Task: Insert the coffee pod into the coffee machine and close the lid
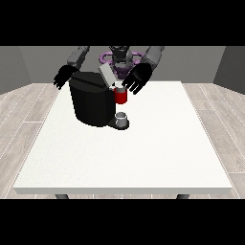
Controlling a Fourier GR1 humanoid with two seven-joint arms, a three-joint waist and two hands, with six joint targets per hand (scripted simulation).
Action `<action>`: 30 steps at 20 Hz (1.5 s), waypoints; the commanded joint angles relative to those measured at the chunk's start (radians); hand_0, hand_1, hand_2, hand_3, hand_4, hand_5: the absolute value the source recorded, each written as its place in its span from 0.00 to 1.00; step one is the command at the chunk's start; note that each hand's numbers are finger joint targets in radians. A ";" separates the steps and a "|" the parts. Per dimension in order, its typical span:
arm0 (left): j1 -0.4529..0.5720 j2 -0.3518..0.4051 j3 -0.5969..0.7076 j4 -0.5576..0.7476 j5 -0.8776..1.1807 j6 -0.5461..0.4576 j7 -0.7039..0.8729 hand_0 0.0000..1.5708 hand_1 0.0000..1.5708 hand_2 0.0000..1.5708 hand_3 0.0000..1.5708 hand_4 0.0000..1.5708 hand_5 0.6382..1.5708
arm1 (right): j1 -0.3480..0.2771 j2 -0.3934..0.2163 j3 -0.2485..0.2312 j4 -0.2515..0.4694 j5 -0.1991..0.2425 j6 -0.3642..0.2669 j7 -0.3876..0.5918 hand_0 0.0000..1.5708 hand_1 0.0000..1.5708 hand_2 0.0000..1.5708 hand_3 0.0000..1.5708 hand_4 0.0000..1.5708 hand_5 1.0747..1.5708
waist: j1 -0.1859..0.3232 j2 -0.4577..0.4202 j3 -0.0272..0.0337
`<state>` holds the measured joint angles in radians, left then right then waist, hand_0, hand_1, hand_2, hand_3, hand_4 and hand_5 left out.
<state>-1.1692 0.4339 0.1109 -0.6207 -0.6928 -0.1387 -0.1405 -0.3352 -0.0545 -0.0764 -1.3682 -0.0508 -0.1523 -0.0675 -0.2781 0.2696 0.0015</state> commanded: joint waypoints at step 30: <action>0.147 -0.120 -0.028 -0.051 -0.017 -0.071 -0.002 0.00 0.00 0.00 0.00 0.00 1.00 | 0.117 0.012 -0.040 0.084 -0.016 -0.025 -0.053 0.00 0.00 0.00 0.00 0.28 1.00 | 0.124 -0.195 -0.0012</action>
<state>-1.0769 0.3882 0.0750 -0.6460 -0.7384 -0.2225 -0.1586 -0.2368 -0.0361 -0.0858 -1.3185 -0.0538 -0.1705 -0.1032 -0.2061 0.1224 0.0002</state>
